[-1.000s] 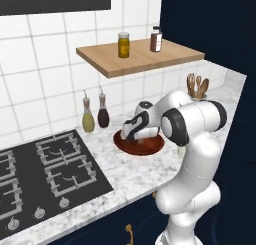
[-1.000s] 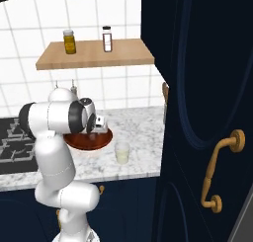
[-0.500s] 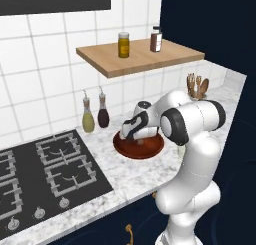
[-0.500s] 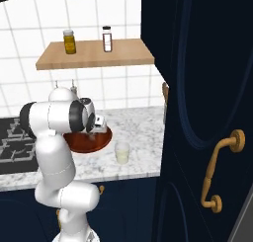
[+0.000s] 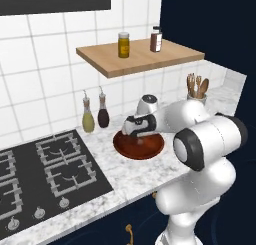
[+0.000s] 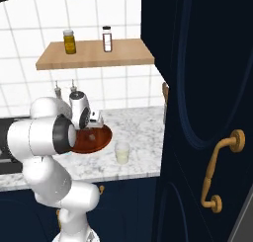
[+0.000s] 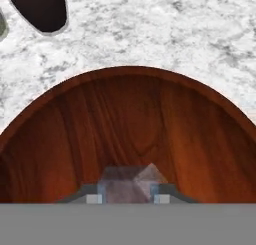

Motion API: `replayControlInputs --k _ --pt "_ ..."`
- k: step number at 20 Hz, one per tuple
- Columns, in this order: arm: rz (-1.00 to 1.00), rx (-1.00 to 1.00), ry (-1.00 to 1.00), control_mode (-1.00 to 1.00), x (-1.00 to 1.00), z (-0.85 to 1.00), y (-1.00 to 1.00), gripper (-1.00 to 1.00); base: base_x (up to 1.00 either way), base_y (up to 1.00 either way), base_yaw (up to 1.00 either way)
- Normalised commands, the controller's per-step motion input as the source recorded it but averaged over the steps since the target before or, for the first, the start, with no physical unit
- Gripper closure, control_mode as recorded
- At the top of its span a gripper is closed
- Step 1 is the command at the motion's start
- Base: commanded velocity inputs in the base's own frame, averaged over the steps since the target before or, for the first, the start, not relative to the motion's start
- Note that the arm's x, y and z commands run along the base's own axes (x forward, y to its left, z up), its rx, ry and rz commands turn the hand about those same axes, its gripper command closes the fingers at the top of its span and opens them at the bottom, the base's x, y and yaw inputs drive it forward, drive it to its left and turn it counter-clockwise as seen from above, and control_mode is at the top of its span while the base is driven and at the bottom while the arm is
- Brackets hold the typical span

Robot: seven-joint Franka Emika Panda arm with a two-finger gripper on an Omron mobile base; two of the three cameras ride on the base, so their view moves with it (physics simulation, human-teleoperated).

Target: Grab a lemon wedge from the fridge and one ice cube from the ice bowl, and put them in the glass of lemonade.

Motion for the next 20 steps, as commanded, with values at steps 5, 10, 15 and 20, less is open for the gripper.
replayControlInputs --k 5,10,15,20 --pt "-0.09 -0.09 0.03 -1.00 -0.89 0.80 -0.58 1.00 0.00 0.00 0.00" --pt "-0.18 -0.16 0.07 -1.00 -0.72 0.74 -0.73 1.00 0.00 0.00 0.00" --pt "-0.13 -0.21 0.12 -1.00 -0.39 0.23 -0.86 1.00 0.00 0.00 0.00" --pt "-0.07 -0.25 0.20 -1.00 -0.22 0.00 -0.42 1.00 0.00 0.00 0.00"
